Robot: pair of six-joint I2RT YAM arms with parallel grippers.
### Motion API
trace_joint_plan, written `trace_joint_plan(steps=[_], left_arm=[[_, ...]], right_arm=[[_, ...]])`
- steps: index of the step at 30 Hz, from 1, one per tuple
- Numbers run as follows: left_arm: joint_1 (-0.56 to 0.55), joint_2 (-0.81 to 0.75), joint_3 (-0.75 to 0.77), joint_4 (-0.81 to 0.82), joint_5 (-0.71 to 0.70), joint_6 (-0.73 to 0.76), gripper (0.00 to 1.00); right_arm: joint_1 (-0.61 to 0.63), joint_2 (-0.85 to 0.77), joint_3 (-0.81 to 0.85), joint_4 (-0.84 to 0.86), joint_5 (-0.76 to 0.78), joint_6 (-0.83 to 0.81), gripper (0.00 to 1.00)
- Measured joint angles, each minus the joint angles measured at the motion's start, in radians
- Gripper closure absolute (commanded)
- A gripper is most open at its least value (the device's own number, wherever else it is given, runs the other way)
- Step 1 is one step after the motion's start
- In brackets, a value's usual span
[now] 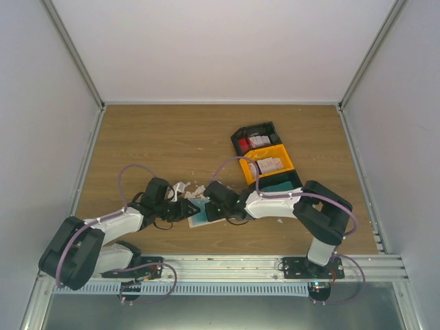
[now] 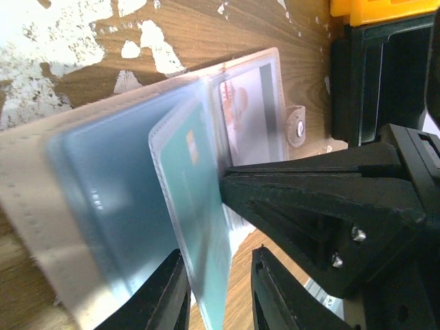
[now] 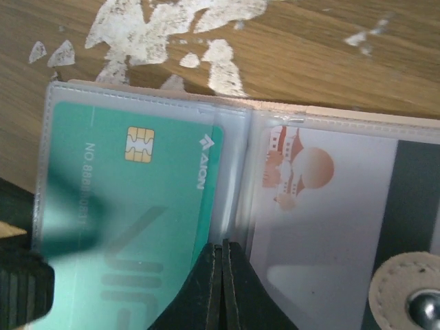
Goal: Put the credit cards into the card holder
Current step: Turn over the card slot in the card holder.
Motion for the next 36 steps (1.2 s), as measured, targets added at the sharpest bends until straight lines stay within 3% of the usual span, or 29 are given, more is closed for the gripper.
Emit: trace_joint_plan(steps=[4, 13, 21, 31, 36], left_arm=[[0.000, 0.026, 0.000, 0.022, 0.014, 0.002, 0.61], [-0.006, 0.106, 0.022, 0.066, 0.076, 0.006, 0.53], [-0.072, 0.161, 0.114, 0.099, 0.107, 0.006, 0.42], [-0.167, 0.309, 0.233, 0.154, 0.091, 0.002, 0.33], [-0.168, 0.243, 0.233, 0.092, 0.024, 0.020, 0.25]], right_arm=[[-0.001, -0.056, -0.021, -0.043, 0.023, -0.002, 0.98], [-0.060, -0.202, -0.022, -0.079, 0.037, -0.032, 0.95], [-0.147, -0.379, -0.097, -0.152, 0.098, -0.043, 0.82], [-0.356, -0.546, -0.136, -0.311, 0.153, -0.085, 0.69], [-0.433, -0.582, -0.136, -0.426, 0.145, -0.132, 0.53]])
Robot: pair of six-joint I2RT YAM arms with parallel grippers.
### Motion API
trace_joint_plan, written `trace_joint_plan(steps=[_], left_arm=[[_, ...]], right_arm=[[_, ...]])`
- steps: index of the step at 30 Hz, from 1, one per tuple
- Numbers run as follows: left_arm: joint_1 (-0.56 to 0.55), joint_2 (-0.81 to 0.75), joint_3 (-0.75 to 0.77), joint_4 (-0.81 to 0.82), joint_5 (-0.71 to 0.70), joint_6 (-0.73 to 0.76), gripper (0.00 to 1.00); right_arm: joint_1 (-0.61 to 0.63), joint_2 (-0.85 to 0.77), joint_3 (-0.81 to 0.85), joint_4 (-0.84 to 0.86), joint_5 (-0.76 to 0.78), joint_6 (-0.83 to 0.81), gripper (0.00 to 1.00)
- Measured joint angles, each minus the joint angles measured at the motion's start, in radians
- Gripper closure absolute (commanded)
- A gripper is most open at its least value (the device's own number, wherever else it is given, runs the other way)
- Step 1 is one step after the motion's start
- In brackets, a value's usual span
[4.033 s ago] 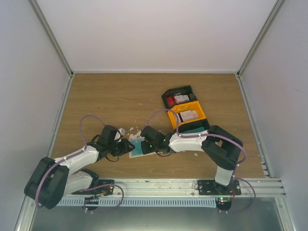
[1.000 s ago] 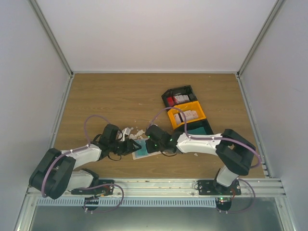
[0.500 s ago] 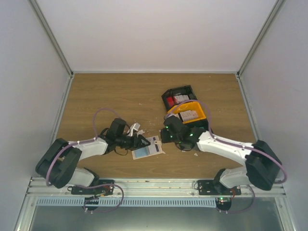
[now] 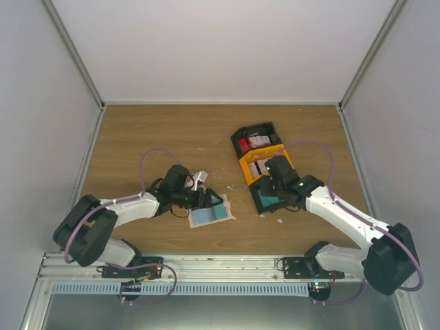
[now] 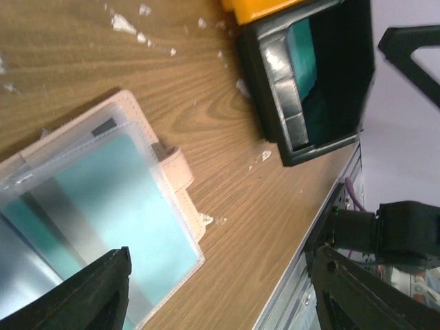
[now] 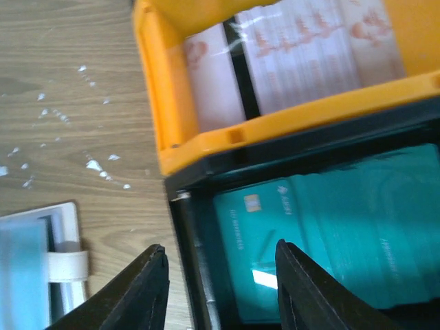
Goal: Put the credit cards into the card holder
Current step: Turn over the card slot in the card holder, then pick up the credit card from the storage box.
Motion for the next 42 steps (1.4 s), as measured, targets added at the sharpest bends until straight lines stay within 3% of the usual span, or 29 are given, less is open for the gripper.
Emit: trace_joint_plan(steps=[5, 12, 24, 31, 36, 42], left_arm=[[0.000, -0.098, 0.000, -0.019, -0.041, 0.005, 0.23], [-0.060, -0.037, 0.011, 0.047, -0.041, -0.047, 0.26], [-0.216, 0.304, 0.265, 0.152, -0.054, -0.137, 0.56], [-0.244, 0.429, 0.381, 0.137, -0.083, -0.154, 0.68], [-0.251, 0.479, 0.433, 0.106, -0.086, -0.150, 0.74], [-0.258, 0.505, 0.448, 0.092, -0.087, -0.142, 0.75]], right_arm=[[-0.082, -0.015, 0.002, -0.068, -0.016, -0.053, 0.49], [-0.149, 0.093, 0.005, -0.086, -0.080, -0.148, 0.49], [-0.161, 0.294, 0.045, -0.033, -0.087, -0.240, 0.60], [-0.163, 0.309, 0.048, -0.011, -0.104, -0.268, 0.71], [-0.169, 0.277, 0.048, -0.004, -0.172, -0.284, 0.72], [-0.174, 0.225, 0.039, 0.018, -0.261, -0.285, 0.72]])
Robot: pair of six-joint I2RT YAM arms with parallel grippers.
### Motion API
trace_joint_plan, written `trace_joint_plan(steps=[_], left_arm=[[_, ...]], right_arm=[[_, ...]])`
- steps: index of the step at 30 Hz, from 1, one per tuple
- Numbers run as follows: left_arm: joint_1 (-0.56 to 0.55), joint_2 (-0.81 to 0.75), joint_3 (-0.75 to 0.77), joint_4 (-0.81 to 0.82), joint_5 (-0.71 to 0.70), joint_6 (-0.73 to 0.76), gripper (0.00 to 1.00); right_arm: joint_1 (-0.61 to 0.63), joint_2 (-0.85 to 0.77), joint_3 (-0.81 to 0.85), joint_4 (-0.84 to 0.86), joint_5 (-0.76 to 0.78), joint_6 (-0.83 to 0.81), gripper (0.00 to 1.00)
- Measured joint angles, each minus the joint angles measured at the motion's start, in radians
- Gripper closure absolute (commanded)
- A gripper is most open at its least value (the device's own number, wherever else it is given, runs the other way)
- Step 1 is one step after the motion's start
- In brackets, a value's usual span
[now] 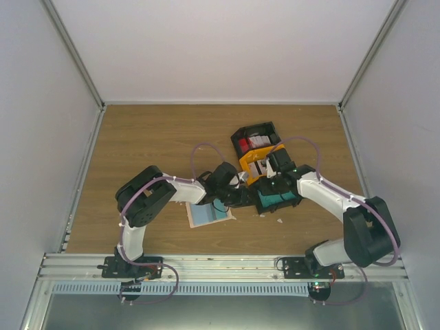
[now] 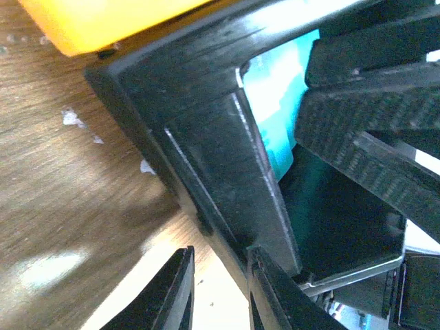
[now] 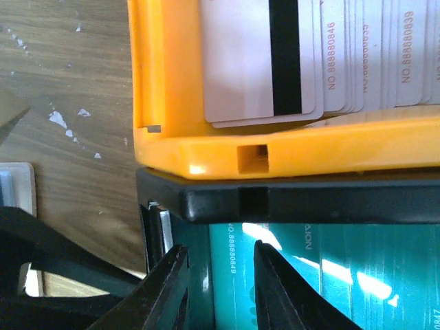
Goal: Put the credit cards into the card holder
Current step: Pick up the credit card from the storage box.
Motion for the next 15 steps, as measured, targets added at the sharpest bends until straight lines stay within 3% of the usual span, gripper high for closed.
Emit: trace_joint_plan(steps=[15], left_arm=[[-0.001, 0.016, 0.023, -0.027, -0.004, 0.000, 0.73]], right_arm=[[-0.005, 0.083, -0.009, 0.004, 0.125, 0.030, 0.66]])
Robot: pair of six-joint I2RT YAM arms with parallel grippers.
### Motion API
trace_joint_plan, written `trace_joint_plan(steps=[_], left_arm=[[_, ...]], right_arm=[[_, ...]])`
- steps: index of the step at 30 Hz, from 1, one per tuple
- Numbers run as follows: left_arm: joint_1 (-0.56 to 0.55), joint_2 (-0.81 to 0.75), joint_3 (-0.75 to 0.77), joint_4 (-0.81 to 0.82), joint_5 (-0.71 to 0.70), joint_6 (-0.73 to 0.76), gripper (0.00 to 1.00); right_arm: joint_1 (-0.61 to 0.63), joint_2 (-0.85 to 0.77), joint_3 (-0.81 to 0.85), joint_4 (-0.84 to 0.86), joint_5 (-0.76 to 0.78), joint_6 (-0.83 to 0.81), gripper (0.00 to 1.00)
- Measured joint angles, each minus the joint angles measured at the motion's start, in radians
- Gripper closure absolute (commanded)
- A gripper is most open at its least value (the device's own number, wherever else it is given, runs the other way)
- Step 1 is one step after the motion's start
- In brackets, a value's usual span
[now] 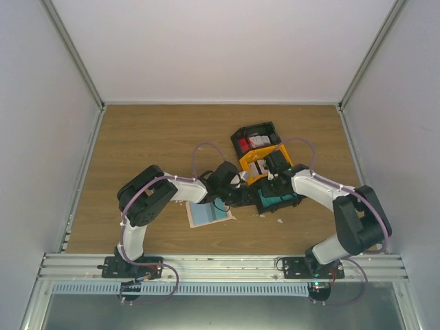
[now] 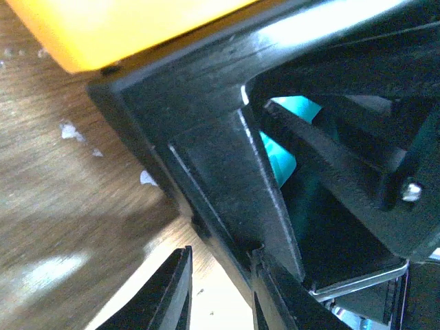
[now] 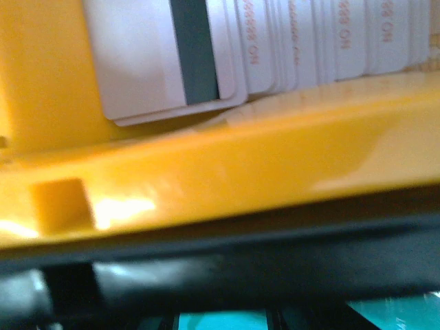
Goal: Put the credit cards into the card holder
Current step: Pick up the credit card from the storage box.
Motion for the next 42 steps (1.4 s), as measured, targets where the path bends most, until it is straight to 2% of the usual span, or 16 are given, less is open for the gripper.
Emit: trace_joint_plan(steps=[9, 30, 36, 42], left_arm=[[0.000, 0.006, 0.010, -0.005, 0.005, 0.000, 0.73], [0.000, 0.012, 0.011, -0.001, 0.013, 0.000, 0.73], [-0.001, 0.014, 0.012, 0.002, 0.013, 0.000, 0.73], [-0.001, 0.014, 0.013, 0.002, 0.013, 0.000, 0.73]], right_arm=[[-0.010, 0.006, -0.008, 0.024, -0.023, 0.000, 0.75], [-0.014, -0.185, -0.076, 0.056, -0.245, 0.016, 0.81], [-0.009, -0.188, -0.094, 0.039, -0.313, 0.015, 0.80], [-0.005, -0.188, -0.094, 0.026, -0.293, 0.017, 0.71]])
